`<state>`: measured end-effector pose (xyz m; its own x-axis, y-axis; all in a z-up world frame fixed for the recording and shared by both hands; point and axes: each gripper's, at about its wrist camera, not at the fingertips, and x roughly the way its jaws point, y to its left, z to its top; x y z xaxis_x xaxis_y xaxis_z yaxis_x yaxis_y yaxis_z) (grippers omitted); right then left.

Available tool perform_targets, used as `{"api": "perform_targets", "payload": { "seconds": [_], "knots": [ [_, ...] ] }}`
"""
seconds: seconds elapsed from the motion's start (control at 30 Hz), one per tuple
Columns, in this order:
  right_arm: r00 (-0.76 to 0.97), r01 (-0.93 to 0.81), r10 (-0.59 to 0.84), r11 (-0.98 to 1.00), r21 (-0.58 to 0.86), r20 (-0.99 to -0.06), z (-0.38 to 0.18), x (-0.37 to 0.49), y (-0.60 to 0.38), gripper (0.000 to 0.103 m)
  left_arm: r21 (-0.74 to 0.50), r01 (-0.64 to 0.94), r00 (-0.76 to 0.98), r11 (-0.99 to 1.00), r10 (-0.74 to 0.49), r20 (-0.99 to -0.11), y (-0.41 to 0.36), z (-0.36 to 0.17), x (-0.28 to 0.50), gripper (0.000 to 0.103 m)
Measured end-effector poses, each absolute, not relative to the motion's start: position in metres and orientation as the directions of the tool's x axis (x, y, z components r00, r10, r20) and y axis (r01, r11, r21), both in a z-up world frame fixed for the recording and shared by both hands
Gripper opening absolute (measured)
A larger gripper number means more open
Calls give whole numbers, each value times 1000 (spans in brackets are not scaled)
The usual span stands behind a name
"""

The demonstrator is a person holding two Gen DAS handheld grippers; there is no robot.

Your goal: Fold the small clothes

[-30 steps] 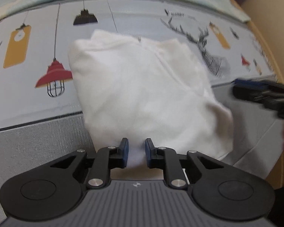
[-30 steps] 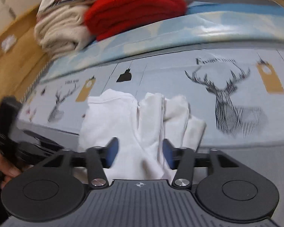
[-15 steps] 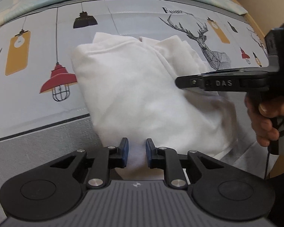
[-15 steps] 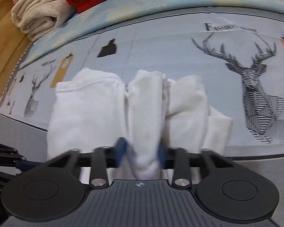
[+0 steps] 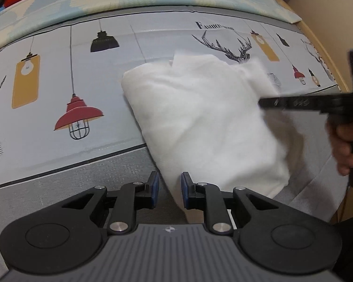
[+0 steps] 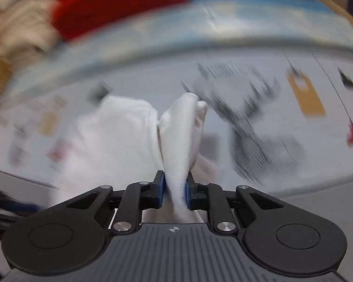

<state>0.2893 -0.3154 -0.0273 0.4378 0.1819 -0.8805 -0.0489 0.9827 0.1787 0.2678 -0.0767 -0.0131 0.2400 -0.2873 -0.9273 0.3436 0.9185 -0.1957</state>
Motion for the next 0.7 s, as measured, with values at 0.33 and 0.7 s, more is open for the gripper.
{"api": "perform_targets", "payload": {
  "seconds": [0.33, 0.7],
  "knots": [
    [442, -109, 282, 959, 261, -852, -14, 271, -336, 37, -190, 394, 232, 899, -297, -926, -92, -17, 263, 21],
    [323, -100, 264, 964, 245, -909, -50, 263, -353, 50, -203, 425, 224, 882, -319, -921, -99, -19, 261, 21]
  ]
}}
